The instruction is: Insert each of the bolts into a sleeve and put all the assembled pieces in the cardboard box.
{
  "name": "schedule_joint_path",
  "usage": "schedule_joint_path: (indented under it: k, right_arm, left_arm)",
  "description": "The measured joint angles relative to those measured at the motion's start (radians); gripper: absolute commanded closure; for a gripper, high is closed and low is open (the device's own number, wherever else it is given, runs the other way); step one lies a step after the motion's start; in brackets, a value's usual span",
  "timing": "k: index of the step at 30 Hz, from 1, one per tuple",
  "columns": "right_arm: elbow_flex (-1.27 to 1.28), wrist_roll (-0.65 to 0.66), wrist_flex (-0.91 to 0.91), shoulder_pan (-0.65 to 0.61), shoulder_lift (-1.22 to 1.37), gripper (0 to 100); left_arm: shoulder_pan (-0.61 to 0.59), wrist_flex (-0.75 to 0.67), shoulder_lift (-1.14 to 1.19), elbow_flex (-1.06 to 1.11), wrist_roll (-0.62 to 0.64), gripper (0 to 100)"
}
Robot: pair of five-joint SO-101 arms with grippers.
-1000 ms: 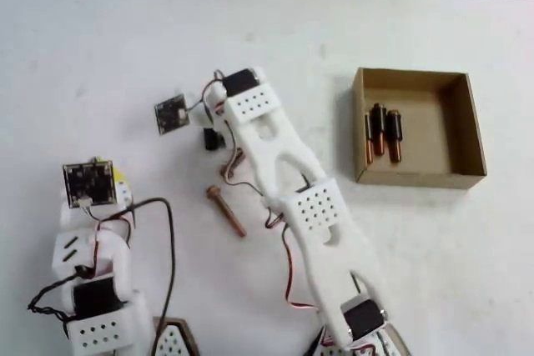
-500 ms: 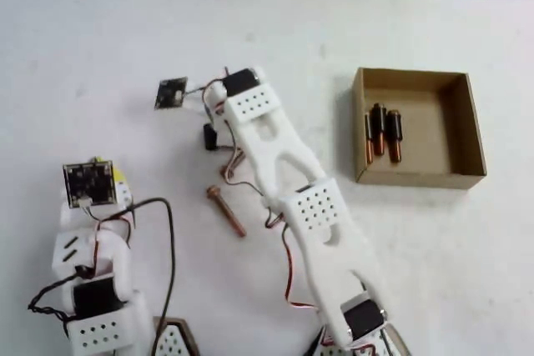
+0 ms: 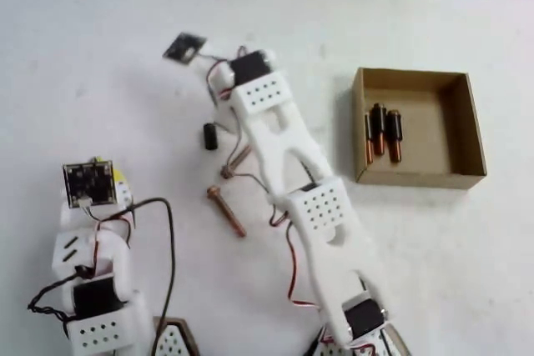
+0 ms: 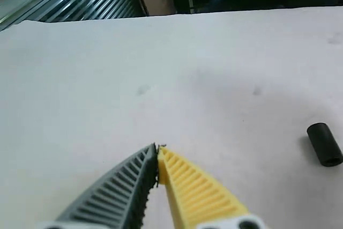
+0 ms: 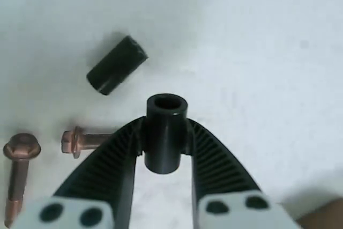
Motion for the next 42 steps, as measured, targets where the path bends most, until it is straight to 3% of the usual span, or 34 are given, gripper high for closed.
schedule_joint_path:
  k: [7,11,17,30,42]
  right_arm:
    - [-0.017,-0.219,0.003,0.169,-0.037,98.1]
    - [-0.017,-0.239,0.003,0.241,-0.037,98.1]
    - [0.012,-0.244,0.006,0.242,-0.126,98.1]
    - [0.592,-0.242,0.006,0.221,-0.697,98.1]
    - [0.964,-0.242,-0.011,0.218,-0.787,98.1]
  left_arm:
    - [0.0,0.0,0.0,0.0,0.0,96]
    - [0.0,0.0,0.0,0.0,0.0,96]
    - [0.0,0.0,0.0,0.0,0.0,96]
    - [0.0,0.0,0.0,0.0,0.0,95]
    - [0.0,0.0,0.0,0.0,0.0,95]
